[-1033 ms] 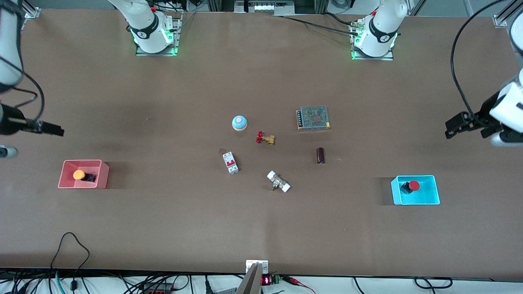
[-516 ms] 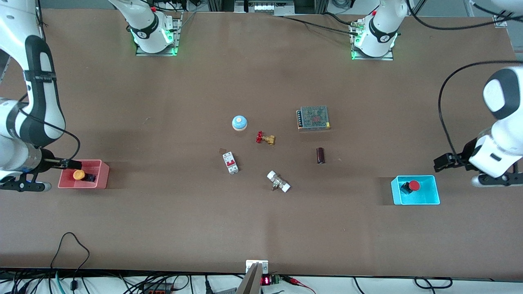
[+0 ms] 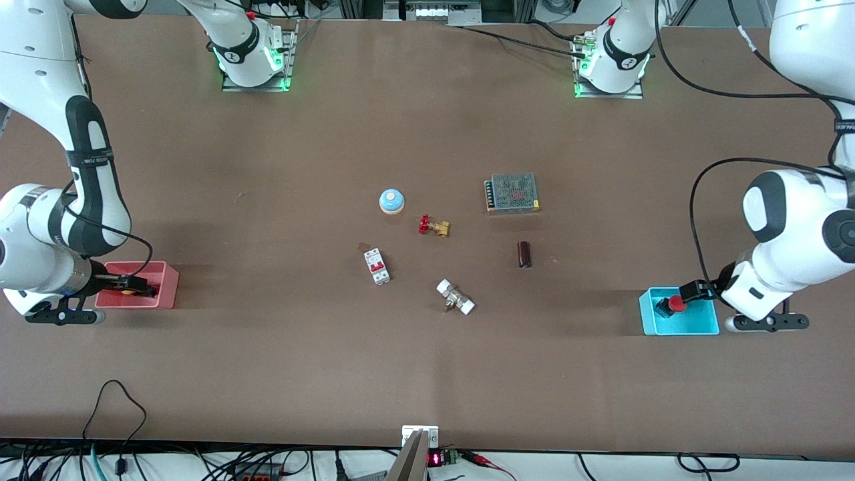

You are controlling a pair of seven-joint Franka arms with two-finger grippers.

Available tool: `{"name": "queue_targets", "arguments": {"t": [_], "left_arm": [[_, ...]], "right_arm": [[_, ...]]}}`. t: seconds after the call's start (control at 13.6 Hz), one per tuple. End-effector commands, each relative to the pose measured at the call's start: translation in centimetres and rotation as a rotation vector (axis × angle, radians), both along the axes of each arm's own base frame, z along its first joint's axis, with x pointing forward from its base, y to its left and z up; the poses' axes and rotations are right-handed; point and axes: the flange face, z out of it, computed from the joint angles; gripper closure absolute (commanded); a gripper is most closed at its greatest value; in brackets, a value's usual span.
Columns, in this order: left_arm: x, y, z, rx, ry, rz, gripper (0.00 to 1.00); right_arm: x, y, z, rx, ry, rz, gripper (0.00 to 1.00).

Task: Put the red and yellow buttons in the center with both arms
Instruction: 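Lower the right gripper onto the yellow button while the left gripper grasps the red button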

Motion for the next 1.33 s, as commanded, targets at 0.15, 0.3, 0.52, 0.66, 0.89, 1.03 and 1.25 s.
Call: {"name": "queue_targets", "arguments": {"t": [0.15,0.3,0.52,0.66,0.89,1.03,1.25], "left_arm": [[0.9,0.0,-4.7,0.008,0.011,-0.021,0.0],[0.9,-0.3,-5.9,0.005,0.015,-0.023,0.0],[0.9,-0.5,-7.7,0.001,0.021,-0.018,0.01],[0.9,-0.4,-7.6,0.001,0.021,-0.011,0.16],[0.9,-0.5,-7.4,-0.004,0.019,-0.005,0.5],[0.9,-0.5,-7.3,-0.006,0.02,-0.003,0.67],[1.0,-0.5,-6.9,-0.005,0.014,-0.003,0.82]], "right_arm": [[0.1,-0.4,-1.7,0.012,0.017,0.037,0.0],[0.0,-0.4,-2.1,0.011,0.024,0.041,0.0],[0.0,-0.4,-2.6,0.015,0.03,0.057,0.0],[0.0,-0.4,-3.0,0.015,0.028,0.056,0.04],[0.0,-0.4,-3.1,0.014,0.027,0.056,0.26],[0.1,-0.3,-3.0,0.015,0.025,0.057,0.37],[0.1,-0.2,-3.0,0.015,0.027,0.06,0.55]]}}
